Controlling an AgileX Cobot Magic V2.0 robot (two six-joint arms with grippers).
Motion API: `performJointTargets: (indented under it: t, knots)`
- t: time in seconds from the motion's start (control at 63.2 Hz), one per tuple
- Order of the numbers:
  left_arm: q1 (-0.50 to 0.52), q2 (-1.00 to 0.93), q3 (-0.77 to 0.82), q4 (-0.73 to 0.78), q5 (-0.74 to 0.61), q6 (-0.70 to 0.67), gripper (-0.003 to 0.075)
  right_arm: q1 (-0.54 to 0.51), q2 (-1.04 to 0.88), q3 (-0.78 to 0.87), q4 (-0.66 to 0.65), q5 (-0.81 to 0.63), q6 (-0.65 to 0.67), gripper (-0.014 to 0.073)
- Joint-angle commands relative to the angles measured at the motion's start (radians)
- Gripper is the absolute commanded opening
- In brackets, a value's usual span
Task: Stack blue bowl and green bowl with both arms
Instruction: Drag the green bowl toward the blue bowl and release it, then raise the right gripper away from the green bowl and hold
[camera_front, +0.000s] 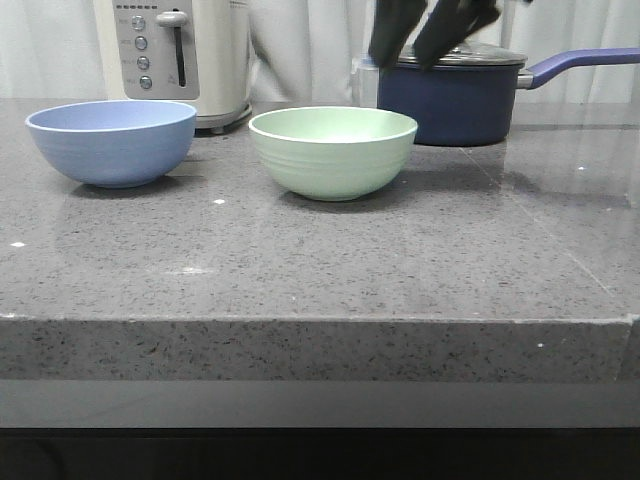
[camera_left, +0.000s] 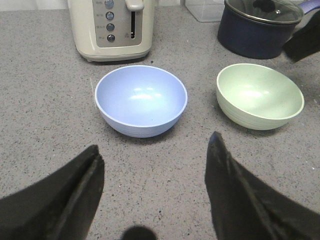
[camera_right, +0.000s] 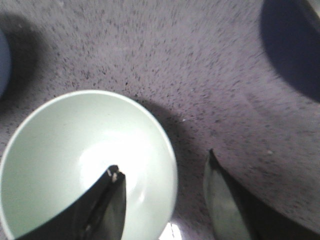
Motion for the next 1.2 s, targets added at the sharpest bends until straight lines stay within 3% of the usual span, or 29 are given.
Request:
performJointTargets:
  t: [0.0, 0.332, 0.633, 0.822, 1.186]
  knots:
    - [-0.008, 0.007, -0.032, -0.012, -0.056, -0.001, 0.0442, -0.019, -0.117, 0.018, -0.023, -0.026, -0.004, 0.0386]
    - [-0.008, 0.007, -0.032, -0.012, -0.049, -0.001, 0.0442, -0.103, -0.296, 0.319, -0.026, -0.091, -0.040, 0.0366]
    - [-0.008, 0.007, -0.032, -0.015, -0.049, -0.001, 0.0442, -0.098, -0.280, 0.420, 0.196, -0.132, -0.347, -0.0065]
    - [-0.008, 0.007, -0.032, -0.015, -0.049, -0.001, 0.0442, -0.063, -0.229, 0.421, 0.307, -0.176, -0.529, -0.0063]
    - [-0.008, 0.007, -0.032, -0.015, -0.049, -0.001, 0.0442, -0.056, -0.167, 0.421, 0.316, -0.220, -0.542, -0.0063]
